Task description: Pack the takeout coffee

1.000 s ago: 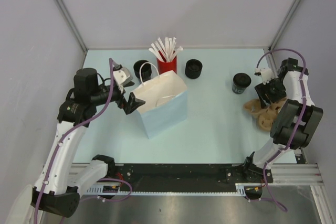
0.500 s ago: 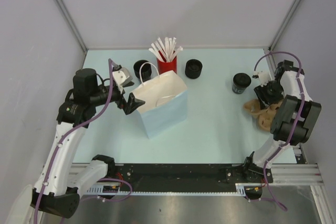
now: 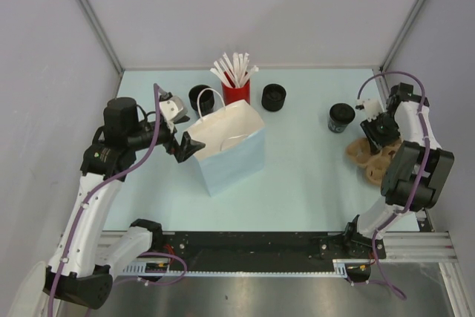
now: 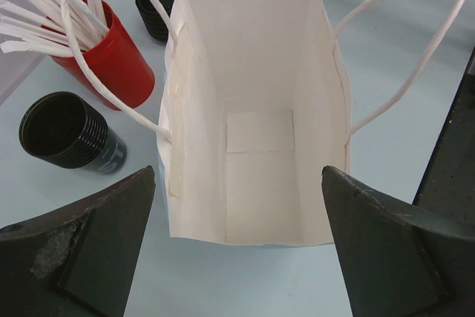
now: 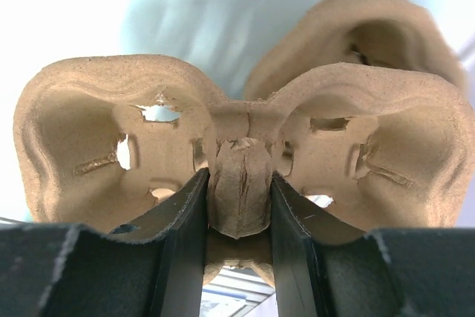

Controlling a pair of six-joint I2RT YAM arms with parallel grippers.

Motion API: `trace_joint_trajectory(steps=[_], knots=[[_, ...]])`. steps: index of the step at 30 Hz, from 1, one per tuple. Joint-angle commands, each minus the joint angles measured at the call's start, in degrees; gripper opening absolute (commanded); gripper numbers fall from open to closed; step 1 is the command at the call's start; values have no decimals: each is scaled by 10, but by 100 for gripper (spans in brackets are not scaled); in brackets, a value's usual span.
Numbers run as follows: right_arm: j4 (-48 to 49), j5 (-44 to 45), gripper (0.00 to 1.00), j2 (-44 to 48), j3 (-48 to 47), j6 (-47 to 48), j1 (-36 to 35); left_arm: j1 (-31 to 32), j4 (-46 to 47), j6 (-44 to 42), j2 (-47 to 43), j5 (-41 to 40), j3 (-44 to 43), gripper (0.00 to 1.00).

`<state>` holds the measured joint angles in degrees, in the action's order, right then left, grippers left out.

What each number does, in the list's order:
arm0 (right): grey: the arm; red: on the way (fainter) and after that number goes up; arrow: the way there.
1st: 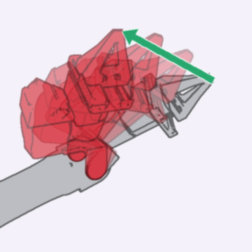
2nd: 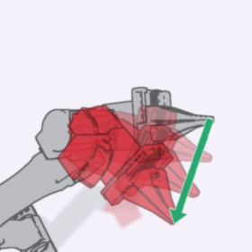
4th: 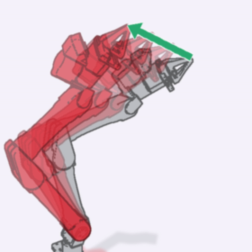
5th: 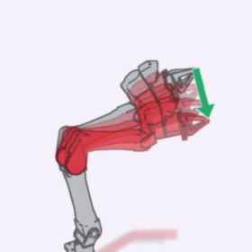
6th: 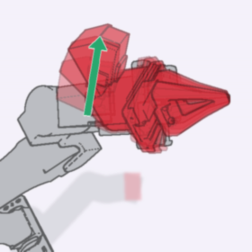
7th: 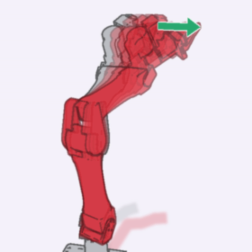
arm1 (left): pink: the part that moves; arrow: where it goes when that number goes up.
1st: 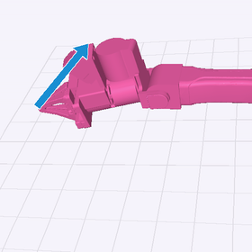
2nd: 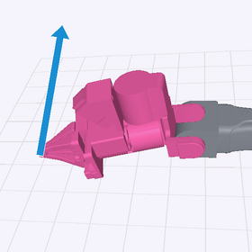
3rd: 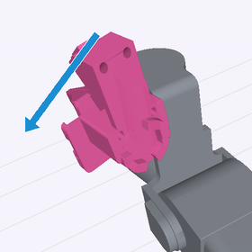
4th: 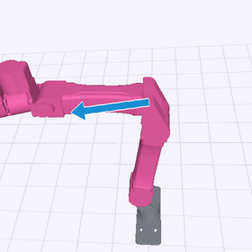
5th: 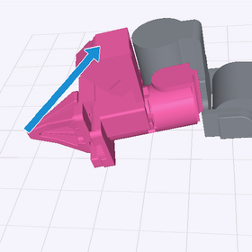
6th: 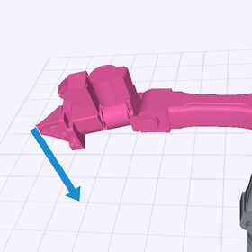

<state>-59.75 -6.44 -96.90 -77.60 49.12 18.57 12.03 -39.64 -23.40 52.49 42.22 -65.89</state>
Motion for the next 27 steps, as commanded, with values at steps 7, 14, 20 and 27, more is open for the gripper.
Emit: trace_joint_trajectory(steps=[7, 14, 20, 27], knots=[[52, 21, 31, 138, -4, 10, -5, -3, -3, 6, 1, 5, -35, 99], [91, -10, 32, 222, -4, -9, -48, -3, -34, 5, 52, -79, -137, 100], [139, -19, 33, 270, -5, -63, -121, -3, -45, 12, 76, -127, -230, 99], [190, 5, 35, 292, -22, -133, -212, -3, -24, 27, 130, -170, -264, 100]])
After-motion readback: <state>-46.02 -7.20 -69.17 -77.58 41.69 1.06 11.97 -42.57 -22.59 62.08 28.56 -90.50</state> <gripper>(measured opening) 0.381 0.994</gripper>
